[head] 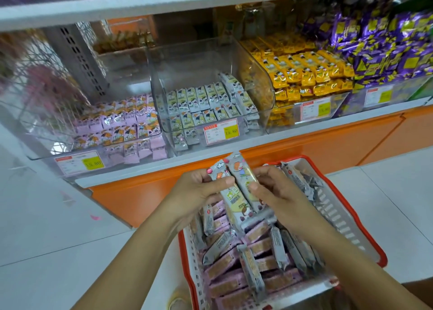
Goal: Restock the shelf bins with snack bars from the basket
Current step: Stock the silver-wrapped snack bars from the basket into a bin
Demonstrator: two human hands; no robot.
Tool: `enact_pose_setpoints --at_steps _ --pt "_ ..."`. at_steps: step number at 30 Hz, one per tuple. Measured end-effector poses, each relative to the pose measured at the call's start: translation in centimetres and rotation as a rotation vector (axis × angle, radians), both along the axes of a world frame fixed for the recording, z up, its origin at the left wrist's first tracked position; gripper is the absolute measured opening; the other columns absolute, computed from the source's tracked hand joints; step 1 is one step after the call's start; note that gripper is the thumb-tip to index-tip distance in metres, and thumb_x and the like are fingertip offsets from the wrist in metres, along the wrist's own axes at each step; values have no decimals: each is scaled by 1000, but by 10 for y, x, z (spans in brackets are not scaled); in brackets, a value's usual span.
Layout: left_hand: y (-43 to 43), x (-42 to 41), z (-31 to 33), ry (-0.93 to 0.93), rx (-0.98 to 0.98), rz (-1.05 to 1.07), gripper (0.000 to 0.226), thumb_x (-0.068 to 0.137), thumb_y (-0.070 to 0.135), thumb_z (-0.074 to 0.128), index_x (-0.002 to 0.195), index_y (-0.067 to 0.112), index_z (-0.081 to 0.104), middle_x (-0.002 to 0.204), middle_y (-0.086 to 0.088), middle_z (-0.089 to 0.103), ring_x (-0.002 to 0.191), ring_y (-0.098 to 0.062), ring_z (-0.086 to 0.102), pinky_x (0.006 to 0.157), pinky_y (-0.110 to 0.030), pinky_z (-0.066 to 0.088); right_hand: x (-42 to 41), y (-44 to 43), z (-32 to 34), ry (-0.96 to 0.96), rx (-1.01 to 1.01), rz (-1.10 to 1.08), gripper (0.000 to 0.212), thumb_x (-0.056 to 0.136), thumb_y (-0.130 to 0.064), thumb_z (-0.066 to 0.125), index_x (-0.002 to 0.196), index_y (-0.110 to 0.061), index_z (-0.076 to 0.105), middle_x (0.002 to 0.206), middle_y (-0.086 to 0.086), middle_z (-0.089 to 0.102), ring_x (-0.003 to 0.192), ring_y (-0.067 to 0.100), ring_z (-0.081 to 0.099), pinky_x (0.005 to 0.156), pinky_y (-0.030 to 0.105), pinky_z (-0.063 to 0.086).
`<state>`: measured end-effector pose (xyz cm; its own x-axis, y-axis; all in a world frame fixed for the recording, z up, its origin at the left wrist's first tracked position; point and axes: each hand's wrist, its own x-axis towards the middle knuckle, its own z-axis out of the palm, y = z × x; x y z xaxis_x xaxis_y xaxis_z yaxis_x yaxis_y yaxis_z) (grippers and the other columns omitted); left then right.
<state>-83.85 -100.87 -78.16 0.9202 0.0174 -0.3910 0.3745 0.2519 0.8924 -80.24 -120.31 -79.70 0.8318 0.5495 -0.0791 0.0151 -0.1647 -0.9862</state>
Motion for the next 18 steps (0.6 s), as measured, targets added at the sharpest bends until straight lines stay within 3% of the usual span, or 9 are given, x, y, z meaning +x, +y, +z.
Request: enact_pose_setpoints --at_steps 3,6,8,11,14,16,18 --pt "3 7 10 -31 -74 80 42 67 15 71 105 -2 66 104 -11 72 96 -17 69 85 -27 56 7 13 16 -222 -148 16 35 90 -48 49 122 -36 54 113 -18 60 101 -3 58 83 19 47" --pt "8 16 24 -47 -138 234 50 70 12 72 113 -11 61 104 -19 70 95 -25 68 81 -30 58 14 32 31 -456 -330 28 65 78 -62 60 136 -40 42 119 -18 41 108 -4 47 91 16 42" --pt "13 22 35 -73 -172 322 47 75 8 70 116 -11 59 107 -21 69 99 -26 67 82 -31 57 21 49 42 -604 -416 -8 76 80 -54 67 144 -30 35 119 -11 37 109 3 43 93 19 41" --pt "24 28 55 -166 -184 396 47 71 15 71 112 -5 61 105 -16 70 94 -20 69 82 -30 57 33 75 61 -753 -418 -82 72 80 -35 69 143 -20 36 119 -3 41 107 12 45 85 23 42" --pt "39 27 71 -294 -121 411 33 75 25 66 99 3 65 96 -8 73 89 -15 70 75 -22 57 48 97 82 -666 -336 -94 66 79 -29 70 136 -21 37 117 -6 46 100 9 50 77 17 44" --pt "53 27 71 -354 25 556 20 84 25 64 99 12 68 98 -2 74 94 -13 70 83 -22 55 66 113 94 -508 -293 -98 59 83 -29 69 133 -21 38 101 -12 48 84 1 52 67 9 44" --pt "68 30 65 -383 331 738 15 91 22 62 104 21 69 101 4 72 98 -10 67 91 -26 53 97 131 96 -384 -327 -129 54 88 -34 64 132 -18 37 87 -15 46 71 0 49 66 22 47"
